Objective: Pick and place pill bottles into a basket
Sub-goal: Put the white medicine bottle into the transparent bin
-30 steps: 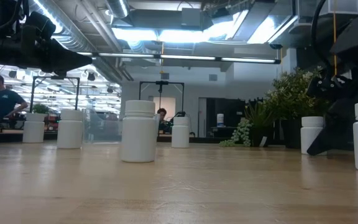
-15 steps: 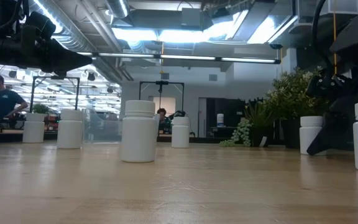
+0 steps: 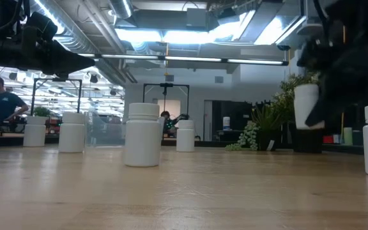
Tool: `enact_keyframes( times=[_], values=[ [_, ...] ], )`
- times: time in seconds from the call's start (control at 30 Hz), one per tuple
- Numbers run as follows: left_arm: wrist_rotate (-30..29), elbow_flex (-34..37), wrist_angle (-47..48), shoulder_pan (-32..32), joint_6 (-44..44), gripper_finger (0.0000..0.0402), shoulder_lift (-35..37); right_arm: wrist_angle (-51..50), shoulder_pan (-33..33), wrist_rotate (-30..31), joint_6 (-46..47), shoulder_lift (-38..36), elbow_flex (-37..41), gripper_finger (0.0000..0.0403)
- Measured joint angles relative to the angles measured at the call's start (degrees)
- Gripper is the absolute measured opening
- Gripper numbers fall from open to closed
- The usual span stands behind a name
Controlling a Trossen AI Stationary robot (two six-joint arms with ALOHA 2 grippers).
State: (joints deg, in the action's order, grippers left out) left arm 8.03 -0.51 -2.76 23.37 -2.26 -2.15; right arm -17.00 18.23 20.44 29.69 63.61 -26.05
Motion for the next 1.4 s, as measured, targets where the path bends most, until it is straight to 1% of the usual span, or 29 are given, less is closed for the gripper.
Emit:
enact_keyframes(
  times=[0.1,0.23,0.47,0.67,0.87,1.0,1.13,1.33,1.4],
  values=[
    [0.00,0.00,0.00,0.00,0.00,0.0003,0.00,-1.88,-1.07,-3.16,-1.84,-0.02,-2.98,0.0167],
    [0.00,0.00,0.00,0.01,0.00,0.0003,0.00,-2.00,-3.79,-7.72,-7.16,-0.02,-5.62,0.0167],
    [0.00,0.00,0.00,0.01,0.00,0.0006,0.00,-1.40,-12.23,-15.38,-15.75,-0.02,-8.69,0.0167],
    [-0.77,0.00,0.00,0.01,0.00,0.0027,0.00,-0.40,-17.94,-16.19,-20.13,-0.02,-10.36,0.0167],
    [-0.98,0.00,0.00,-0.01,0.02,0.0052,0.01,-0.39,-20.25,-16.26,-24.18,-0.02,-12.95,0.0167],
    [-1.39,0.00,0.00,-0.01,0.02,0.0082,0.00,-0.45,-20.49,-16.24,-24.41,-0.02,-13.55,0.0167],
    [-1.43,0.00,-0.05,-0.01,-0.49,0.0125,0.00,-1.33,-20.46,-16.26,-24.28,0.37,-13.55,0.0167],
    [-1.42,0.00,-0.66,-0.01,-8.35,0.0194,0.00,-1.15,-20.43,-16.26,-24.37,0.53,-13.55,0.0167],
    [-1.49,0.00,-0.81,-0.01,-9.37,0.0212,0.02,-0.73,-20.43,-16.26,-24.37,0.53,-13.55,0.0167]
  ],
)
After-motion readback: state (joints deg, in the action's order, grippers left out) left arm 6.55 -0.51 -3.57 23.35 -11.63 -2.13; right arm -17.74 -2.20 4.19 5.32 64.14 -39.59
